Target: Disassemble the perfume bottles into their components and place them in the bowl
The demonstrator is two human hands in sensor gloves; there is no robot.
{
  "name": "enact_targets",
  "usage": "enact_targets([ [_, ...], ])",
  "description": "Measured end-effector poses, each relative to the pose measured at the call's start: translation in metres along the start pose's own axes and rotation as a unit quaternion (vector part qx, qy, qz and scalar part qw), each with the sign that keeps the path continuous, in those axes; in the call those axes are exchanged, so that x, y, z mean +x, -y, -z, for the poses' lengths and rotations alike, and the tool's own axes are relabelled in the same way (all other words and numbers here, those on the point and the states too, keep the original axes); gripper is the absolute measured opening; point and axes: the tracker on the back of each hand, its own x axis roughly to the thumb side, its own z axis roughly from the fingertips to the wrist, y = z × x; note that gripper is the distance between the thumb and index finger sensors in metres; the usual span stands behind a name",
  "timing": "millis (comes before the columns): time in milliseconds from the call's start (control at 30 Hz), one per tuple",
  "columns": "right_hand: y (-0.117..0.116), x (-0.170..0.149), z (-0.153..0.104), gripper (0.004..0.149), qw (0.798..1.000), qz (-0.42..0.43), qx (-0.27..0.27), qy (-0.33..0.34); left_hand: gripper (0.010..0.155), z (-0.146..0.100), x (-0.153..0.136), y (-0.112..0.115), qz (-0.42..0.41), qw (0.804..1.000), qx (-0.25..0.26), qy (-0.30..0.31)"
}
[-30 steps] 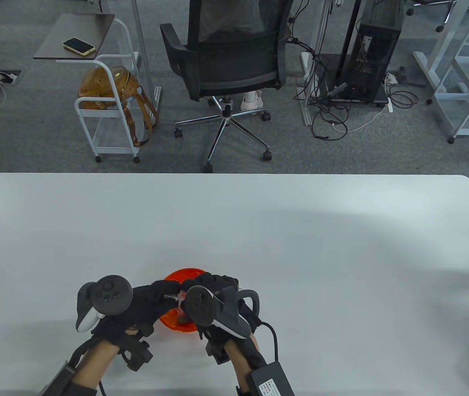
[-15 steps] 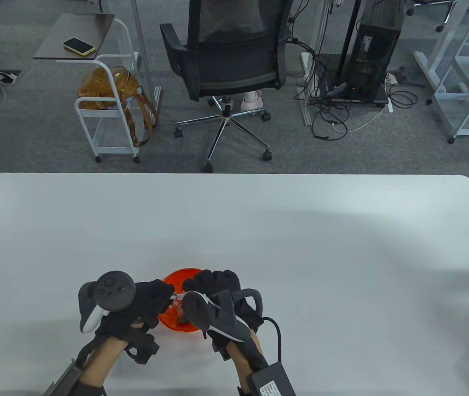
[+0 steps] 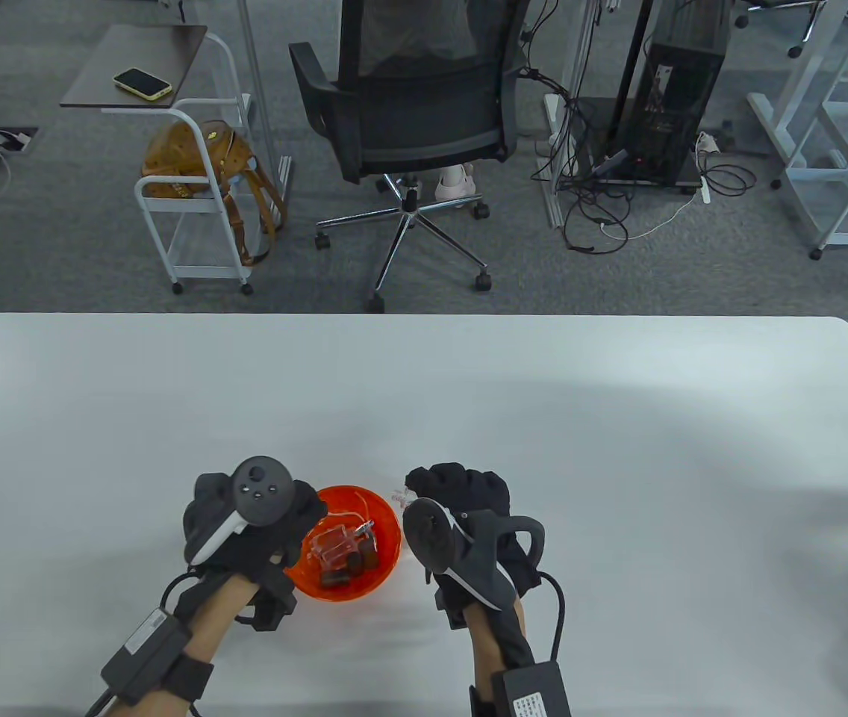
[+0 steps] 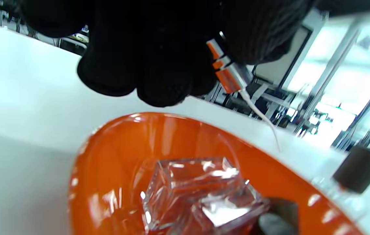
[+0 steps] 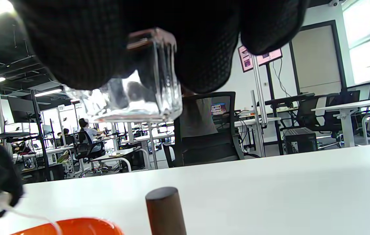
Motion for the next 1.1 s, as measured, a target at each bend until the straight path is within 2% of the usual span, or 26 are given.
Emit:
enact_targets([
  [100, -0.004, 0.002, 0.0, 0.053, 1.0, -0.001, 0.01, 0.004, 0.052, 0.01, 0.014, 0.01, 0.075, 0.997, -0.012, -0.013],
  [200, -0.006, 0.002, 0.001, 0.053, 1.0, 0.0, 0.016, 0.006, 0.053, 0.014, 0.017, 0.018, 0.107, 0.994, -0.017, -0.022],
  [400, -0.006, 0.003, 0.001, 0.054, 1.0, 0.006, 0.019, 0.008, 0.058, 0.004, 0.007, 0.005, 0.09, 0.996, 0.014, -0.027],
  [633, -0.008, 0.012, -0.001, 0.053, 1.0, 0.004, 0.02, 0.022, 0.059, -0.031, -0.042, -0.014, 0.013, 0.998, 0.067, -0.016],
  [800, -0.014, 0.034, -0.004, 0.053, 0.998, -0.025, 0.014, 0.054, 0.06, -0.048, -0.073, -0.006, -0.022, 0.998, 0.066, -0.01],
  [900, -0.02, 0.056, -0.002, 0.053, 0.995, -0.057, 0.008, 0.082, 0.061, -0.048, -0.08, -0.002, -0.057, 0.998, 0.028, -0.011],
  [1000, -0.033, 0.083, 0.011, 0.052, 0.991, -0.081, 0.036, 0.1, 0.062, -0.046, -0.083, -0.004, -0.067, 0.997, 0.036, -0.012],
  [1100, -0.055, 0.106, 0.03, 0.053, 0.981, -0.137, 0.092, 0.1, 0.062, -0.046, -0.088, -0.004, -0.081, 0.996, 0.021, -0.012],
])
